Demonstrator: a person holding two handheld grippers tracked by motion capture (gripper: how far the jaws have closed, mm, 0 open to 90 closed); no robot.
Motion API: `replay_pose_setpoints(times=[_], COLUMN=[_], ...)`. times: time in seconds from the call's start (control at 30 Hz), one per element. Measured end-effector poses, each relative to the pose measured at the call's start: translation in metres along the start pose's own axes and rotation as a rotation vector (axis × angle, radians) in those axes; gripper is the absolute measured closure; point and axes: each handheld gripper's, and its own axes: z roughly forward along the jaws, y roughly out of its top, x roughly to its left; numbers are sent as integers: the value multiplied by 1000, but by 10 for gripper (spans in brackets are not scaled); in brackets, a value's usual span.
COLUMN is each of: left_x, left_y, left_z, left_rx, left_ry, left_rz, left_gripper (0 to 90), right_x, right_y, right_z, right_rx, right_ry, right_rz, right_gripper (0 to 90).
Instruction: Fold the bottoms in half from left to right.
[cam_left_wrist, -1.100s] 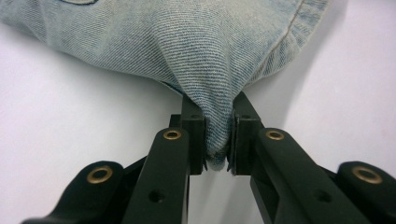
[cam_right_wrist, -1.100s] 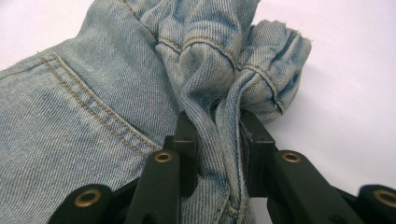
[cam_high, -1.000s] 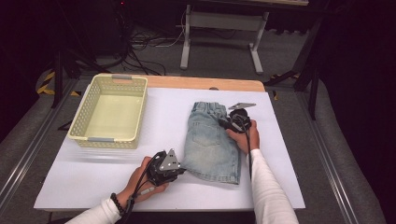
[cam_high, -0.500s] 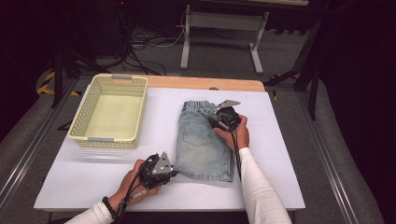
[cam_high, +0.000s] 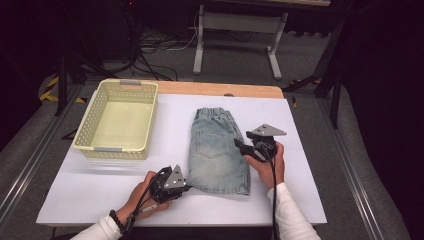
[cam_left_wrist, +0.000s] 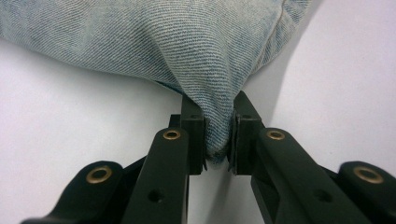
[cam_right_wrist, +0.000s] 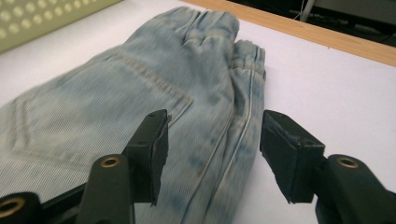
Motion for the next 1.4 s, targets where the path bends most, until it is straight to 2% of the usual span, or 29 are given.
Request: replay_pose_setpoints(times=[0.1, 0.2, 0.33, 0.53, 0.63, 0.73, 0.93, 1.03, 1.1, 1.2, 1.23, 1.4], left_x=[0, 4, 4, 5, 5, 4, 4, 3, 4, 4, 3, 3], left_y=[0, -2, -3, -4, -4, -4, -4, -4, -4, -4, -4, -4], left_z=[1, 2, 2, 2, 3, 3, 3, 3, 3, 3, 3, 3], left_rx=[-5, -20, -31, -31, -36, -34, -35, -34, -34, -35, -34, -37], left_ry=[-3, -28, -25, -31, -32, -25, -26, -21, -22, -27, -21, -17], left_rz=[4, -22, -22, -31, -27, -26, -30, -28, -30, -32, -29, -25], left_gripper=[800, 800, 798, 797, 797, 796, 798, 800, 800, 800, 800, 800], right_x=[9, 17, 28, 33, 34, 34, 35, 33, 33, 32, 30, 29], right_y=[-13, -26, -36, -51, -58, -68, -72, -72, -72, -71, -72, -72], right_z=[-15, -23, -31, -35, -37, -38, -40, -40, -40, -40, -39, -39], right_rx=[2, 16, 45, 95, 118, 146, 152, 162, 163, 167, 167, 166], right_ry=[0, 12, 12, 25, 19, 24, 46, 61, 71, 79, 96, 98], right_rz=[-41, -28, -65, -32, -38, -20, -14, 15, 16, 17, 24, 22], right_gripper=[449, 488, 532, 553, 534, 476, 480, 502, 530, 529, 519, 510])
